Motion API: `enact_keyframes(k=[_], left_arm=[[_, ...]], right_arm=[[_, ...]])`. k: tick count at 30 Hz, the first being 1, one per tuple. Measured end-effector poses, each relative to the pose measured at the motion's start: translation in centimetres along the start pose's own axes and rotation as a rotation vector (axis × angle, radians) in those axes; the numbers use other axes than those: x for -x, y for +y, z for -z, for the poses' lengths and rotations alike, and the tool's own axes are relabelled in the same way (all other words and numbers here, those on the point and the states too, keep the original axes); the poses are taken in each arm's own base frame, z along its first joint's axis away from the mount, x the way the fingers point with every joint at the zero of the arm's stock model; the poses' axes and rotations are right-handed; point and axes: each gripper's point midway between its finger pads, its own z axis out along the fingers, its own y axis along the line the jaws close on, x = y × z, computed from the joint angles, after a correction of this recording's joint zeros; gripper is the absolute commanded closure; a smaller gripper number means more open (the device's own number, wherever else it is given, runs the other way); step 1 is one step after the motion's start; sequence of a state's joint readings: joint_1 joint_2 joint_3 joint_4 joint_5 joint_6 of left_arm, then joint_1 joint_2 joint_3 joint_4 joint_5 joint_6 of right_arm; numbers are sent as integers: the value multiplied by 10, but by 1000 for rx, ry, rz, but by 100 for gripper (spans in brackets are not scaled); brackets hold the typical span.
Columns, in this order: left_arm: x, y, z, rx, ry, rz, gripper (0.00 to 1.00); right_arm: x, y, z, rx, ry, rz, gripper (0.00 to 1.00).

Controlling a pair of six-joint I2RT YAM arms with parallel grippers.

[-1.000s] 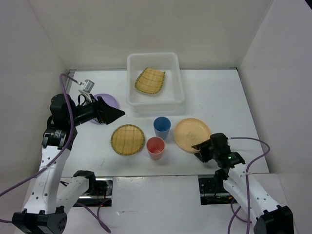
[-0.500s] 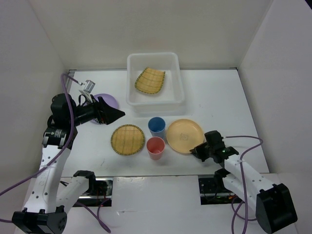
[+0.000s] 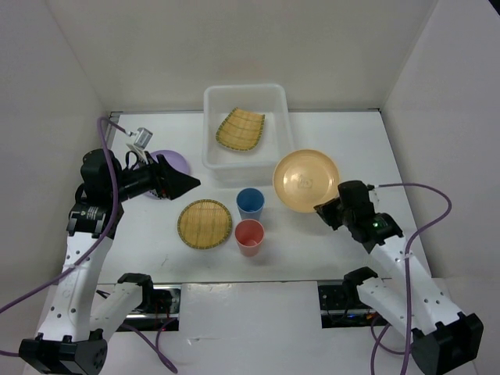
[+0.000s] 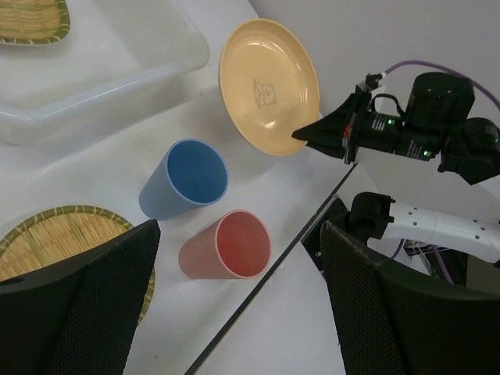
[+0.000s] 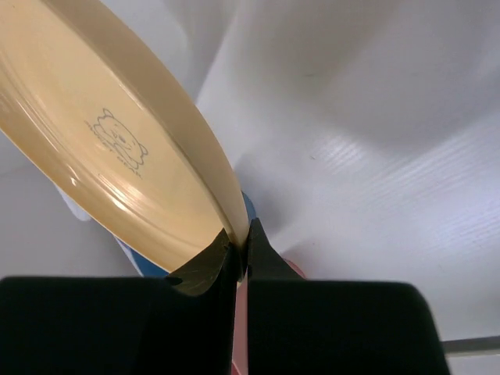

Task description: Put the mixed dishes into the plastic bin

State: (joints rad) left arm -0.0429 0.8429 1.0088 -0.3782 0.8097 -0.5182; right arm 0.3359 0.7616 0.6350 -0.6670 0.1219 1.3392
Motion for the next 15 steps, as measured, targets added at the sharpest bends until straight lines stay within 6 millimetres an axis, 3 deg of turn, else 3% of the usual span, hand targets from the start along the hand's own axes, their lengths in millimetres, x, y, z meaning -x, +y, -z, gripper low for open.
enact_keyframes(k=[4,7,8,11,15], left_arm=[[-2,1,0,4,8,-7,10],[0,1,0,6,12,-5,6],[1,1,-1,7,12,-5,6],[4,-2,1,8,10,-7,6],[11,-6,3,10,-2,-19,6]], right_arm=[[19,36,5,22,-42,79,100],[31,87,-2,56,-50,170,100],[35,112,-4,87,-49,204,100],[38,180,-34,165,-52,287,100],[23,231,-85,211,-10,378,100]])
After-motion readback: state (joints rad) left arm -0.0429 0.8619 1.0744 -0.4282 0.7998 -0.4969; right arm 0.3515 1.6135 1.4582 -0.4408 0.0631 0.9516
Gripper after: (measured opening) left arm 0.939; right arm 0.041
